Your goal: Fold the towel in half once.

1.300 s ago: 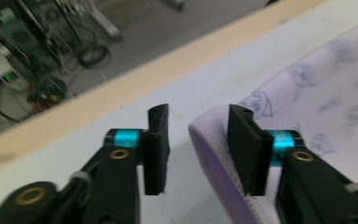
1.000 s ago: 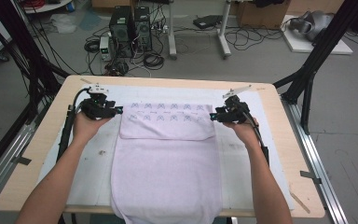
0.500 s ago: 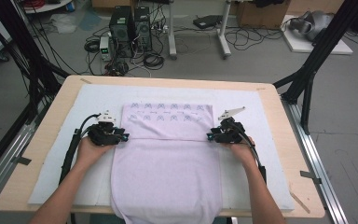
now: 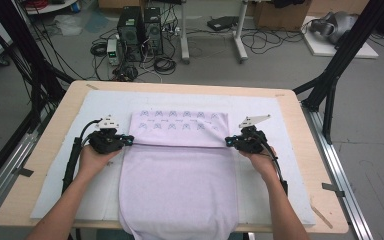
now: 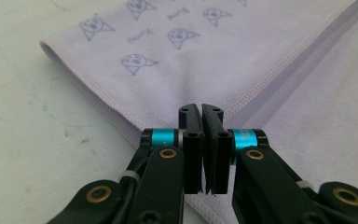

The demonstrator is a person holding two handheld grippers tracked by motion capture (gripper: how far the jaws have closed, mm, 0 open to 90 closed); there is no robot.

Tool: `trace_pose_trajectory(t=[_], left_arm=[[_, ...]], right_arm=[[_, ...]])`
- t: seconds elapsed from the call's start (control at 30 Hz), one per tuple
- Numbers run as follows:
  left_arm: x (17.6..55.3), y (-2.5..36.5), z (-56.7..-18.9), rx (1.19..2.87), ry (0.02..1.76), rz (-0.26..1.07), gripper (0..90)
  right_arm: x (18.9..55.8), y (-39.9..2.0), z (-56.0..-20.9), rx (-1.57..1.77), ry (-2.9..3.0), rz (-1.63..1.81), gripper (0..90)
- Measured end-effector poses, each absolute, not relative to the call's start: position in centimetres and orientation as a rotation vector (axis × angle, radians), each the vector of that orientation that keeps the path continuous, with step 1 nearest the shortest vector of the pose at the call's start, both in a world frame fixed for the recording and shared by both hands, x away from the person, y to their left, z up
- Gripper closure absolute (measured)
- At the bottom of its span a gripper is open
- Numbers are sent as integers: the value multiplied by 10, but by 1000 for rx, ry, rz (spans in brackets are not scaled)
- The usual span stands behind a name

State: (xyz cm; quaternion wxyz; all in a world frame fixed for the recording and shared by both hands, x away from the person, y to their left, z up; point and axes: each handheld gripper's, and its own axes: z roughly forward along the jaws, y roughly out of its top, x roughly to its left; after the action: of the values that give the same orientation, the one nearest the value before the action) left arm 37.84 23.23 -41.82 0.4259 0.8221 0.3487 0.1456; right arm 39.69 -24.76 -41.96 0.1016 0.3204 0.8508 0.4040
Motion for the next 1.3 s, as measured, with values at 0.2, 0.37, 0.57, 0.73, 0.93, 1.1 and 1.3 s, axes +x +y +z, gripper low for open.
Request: trace_pose_trajectory(t=[0.2, 0.37, 0.57, 0.73, 0.93, 1.1, 1.3], left_arm=[[360, 234, -404, 2065, 821, 373, 865], [329, 238, -399, 2064, 773, 378, 865], [286, 245, -416, 2115, 702, 314, 741], [292, 245, -420, 2109, 734, 338, 611], [308, 242, -426, 2085, 754, 310, 611], [316, 232, -439, 2182, 739, 311, 792], [313, 229, -441, 2183, 744, 351, 855]], right_arm=[[374, -248, -402, 868, 2521, 1212, 875], [342, -251, -393, 816, 2544, 1205, 875], [303, -259, -394, 772, 2585, 1253, 793], [305, -247, -407, 745, 2598, 1196, 644], [327, -230, -417, 731, 2610, 1206, 571], [338, -224, -433, 810, 2640, 1183, 582], [341, -217, -440, 808, 2663, 1133, 843]])
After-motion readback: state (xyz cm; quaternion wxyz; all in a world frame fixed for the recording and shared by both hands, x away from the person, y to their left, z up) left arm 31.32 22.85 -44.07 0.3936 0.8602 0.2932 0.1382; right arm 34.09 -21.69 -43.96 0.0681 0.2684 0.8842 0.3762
